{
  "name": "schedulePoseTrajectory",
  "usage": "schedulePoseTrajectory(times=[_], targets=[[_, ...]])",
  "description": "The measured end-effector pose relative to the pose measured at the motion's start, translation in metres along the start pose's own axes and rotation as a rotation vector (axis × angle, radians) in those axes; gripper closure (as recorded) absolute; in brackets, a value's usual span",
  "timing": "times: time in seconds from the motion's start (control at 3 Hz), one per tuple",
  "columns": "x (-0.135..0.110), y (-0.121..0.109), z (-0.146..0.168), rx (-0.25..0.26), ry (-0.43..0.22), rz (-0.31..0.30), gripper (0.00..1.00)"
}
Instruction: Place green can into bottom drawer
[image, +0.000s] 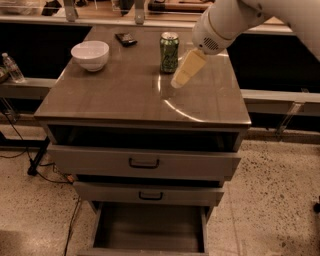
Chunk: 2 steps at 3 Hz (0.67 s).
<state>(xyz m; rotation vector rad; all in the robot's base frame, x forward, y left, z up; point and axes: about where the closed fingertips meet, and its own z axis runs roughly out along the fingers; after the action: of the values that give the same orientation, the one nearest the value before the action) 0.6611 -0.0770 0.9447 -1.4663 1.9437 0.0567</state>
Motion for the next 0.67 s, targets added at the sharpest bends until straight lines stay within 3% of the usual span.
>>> schedulePoseTrajectory(times=[0.33,0.67], targets=[[0.005,-0.024,0.028,0.015,-0.059,0.043,0.00],[0.022,-0.062,0.061,0.076,-0.107,0.117,0.00]])
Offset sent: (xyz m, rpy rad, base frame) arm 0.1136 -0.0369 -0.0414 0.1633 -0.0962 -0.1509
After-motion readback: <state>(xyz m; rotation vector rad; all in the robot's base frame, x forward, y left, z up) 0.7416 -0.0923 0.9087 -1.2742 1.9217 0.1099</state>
